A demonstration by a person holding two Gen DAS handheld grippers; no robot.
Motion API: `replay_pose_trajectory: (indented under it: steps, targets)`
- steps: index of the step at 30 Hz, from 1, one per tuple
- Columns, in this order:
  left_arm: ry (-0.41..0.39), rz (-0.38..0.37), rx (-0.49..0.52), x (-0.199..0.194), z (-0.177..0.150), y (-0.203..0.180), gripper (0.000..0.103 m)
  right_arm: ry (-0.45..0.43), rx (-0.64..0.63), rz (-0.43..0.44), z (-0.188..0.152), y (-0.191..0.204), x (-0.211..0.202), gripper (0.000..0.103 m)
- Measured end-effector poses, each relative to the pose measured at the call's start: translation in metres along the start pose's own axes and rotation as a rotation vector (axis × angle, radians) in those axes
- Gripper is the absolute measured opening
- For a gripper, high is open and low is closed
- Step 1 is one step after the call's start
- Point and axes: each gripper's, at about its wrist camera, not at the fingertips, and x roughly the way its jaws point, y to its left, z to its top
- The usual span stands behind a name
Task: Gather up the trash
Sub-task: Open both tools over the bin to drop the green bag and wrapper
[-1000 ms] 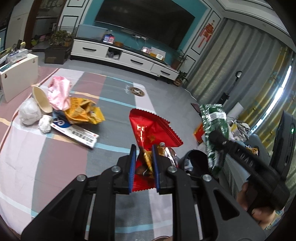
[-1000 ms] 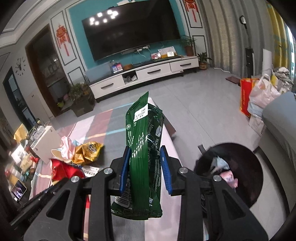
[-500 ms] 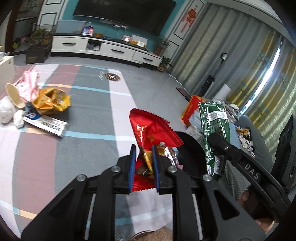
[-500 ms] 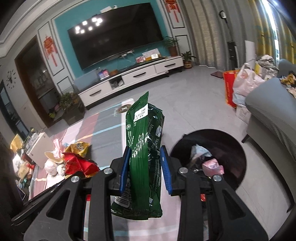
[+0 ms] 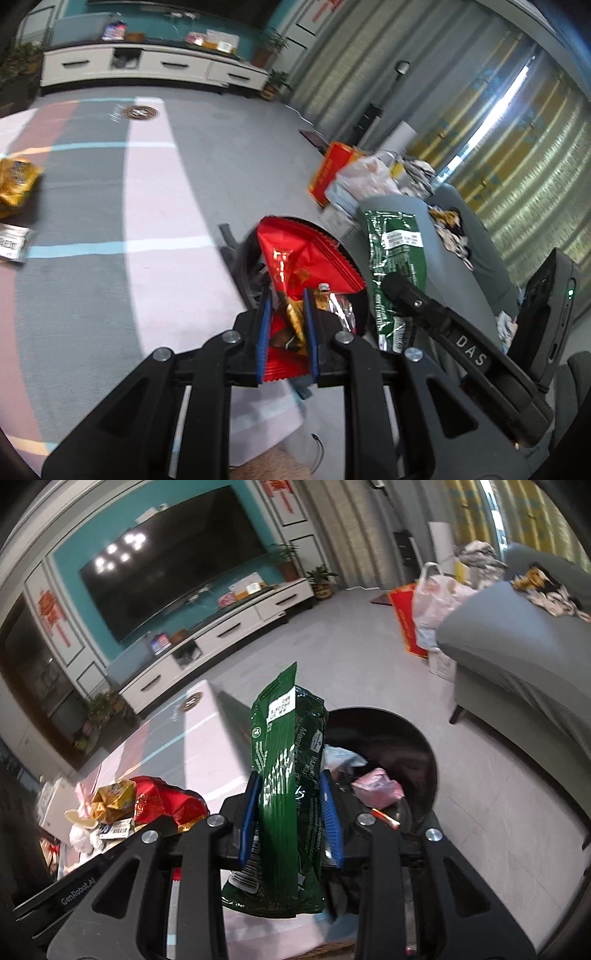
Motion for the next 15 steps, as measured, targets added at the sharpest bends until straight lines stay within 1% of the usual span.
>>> replay_pose_trajectory:
  steps: [4, 6, 8, 11, 15]
  targets:
    - [0.055, -0.040, -0.012, 0.027, 0.004, -0.006, 0.018, -0.004, 0.037, -0.041, 0.001, -0.020, 0.004, 0.033]
    - [0.088, -0.075, -0.030, 0.043, 0.006, -0.009, 0.018, 0.004, 0.057, -0.045, 0.001, -0.028, 0.007, 0.033]
    - [0.116, -0.094, -0.043, 0.057, 0.007, -0.012, 0.018, 0.009, 0.086, -0.051, -0.002, -0.041, 0.013, 0.033]
    - [0.137, -0.093, -0.035, 0.074, 0.009, -0.016, 0.018, 0.037, 0.126, -0.059, -0.003, -0.056, 0.028, 0.033]
    - [0.163, -0.082, -0.060, 0.097, 0.011, -0.010, 0.018, 0.064, 0.155, -0.068, -0.004, -0.067, 0.046, 0.033]
